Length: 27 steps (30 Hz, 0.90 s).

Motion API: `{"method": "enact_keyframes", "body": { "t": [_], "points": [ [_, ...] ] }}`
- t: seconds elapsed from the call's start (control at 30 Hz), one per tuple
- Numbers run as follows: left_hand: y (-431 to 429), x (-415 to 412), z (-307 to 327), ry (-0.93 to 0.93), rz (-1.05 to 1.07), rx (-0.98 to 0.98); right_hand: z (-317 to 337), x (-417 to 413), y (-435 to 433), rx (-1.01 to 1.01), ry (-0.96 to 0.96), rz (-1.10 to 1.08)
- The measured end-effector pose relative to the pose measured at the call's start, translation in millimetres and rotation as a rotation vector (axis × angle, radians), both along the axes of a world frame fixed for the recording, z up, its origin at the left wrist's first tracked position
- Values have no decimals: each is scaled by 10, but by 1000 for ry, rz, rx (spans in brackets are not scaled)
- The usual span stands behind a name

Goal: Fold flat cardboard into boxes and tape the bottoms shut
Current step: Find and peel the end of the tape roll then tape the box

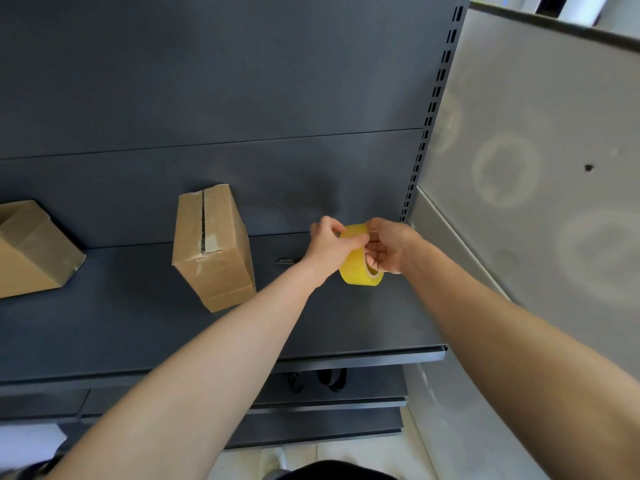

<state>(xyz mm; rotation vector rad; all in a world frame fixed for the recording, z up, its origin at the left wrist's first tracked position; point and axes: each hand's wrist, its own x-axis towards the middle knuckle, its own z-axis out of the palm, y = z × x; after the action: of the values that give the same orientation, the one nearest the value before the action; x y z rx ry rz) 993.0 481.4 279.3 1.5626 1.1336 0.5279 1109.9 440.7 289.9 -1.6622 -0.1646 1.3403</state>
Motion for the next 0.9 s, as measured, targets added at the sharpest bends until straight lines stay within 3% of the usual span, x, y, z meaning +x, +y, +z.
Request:
{"method": "enact_keyframes", "body": {
  "t": [0.1,0.2,0.3,0.53,0.9],
  "points": [
    [-14,92,8,-85,72,-341,5,-17,11,74,48,-48],
    [-38,103,39,-220,80,-429,32,-24,10,108,87,-60],
    [-35,94,49,-269,84,-427,68,-24,7,150,128,-95],
    [-26,93,164,-114,75,-259,88,-123,-6,143,125,-120],
    [-82,9,147,-65,15,-174,110,-190,-47,103,116,-142]
  ]
}}
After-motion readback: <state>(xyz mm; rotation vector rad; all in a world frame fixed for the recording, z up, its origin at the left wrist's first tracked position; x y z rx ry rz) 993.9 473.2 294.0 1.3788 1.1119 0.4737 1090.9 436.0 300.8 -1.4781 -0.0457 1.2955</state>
